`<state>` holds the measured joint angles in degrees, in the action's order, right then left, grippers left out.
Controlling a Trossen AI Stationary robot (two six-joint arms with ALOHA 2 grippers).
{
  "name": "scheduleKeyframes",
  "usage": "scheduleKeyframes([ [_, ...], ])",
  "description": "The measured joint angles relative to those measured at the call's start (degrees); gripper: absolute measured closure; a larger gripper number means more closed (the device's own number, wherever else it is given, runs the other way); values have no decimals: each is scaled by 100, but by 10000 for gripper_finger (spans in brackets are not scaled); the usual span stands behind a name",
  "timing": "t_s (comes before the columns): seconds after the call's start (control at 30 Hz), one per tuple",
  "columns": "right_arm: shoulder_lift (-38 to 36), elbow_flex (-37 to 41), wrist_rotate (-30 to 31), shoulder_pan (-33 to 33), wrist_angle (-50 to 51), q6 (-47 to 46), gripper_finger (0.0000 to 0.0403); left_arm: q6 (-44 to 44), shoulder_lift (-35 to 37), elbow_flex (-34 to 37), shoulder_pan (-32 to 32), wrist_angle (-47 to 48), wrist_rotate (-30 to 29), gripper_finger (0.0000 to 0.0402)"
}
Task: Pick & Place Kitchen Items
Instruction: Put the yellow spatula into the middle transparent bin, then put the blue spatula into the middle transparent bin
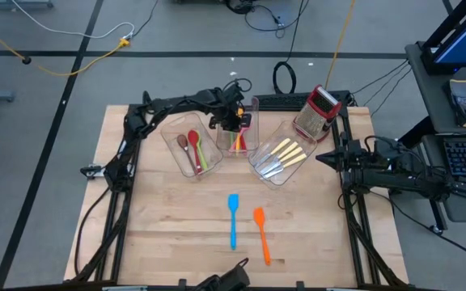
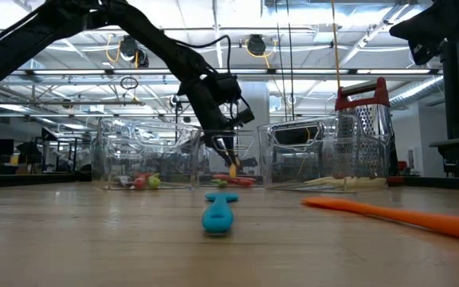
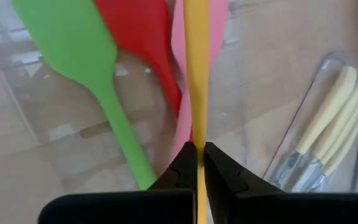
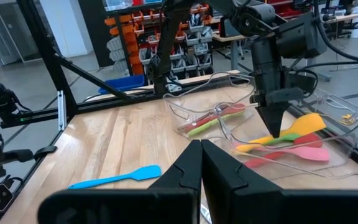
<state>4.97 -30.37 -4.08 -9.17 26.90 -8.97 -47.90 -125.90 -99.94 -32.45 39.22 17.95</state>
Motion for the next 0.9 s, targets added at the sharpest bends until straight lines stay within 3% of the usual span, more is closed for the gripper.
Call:
scheduleKeyframes([
  [0.23,0,0,0,0,-1,0,403,113,-18,-1,0,-37,-23,390],
  [0.7,0,0,-2,0,-2,-105,403,127,-1,0,-34,-39,-2,280],
  [0.9,0,0,-4,0,-4,-93,403,173,324,2,-143,-182,95,253],
])
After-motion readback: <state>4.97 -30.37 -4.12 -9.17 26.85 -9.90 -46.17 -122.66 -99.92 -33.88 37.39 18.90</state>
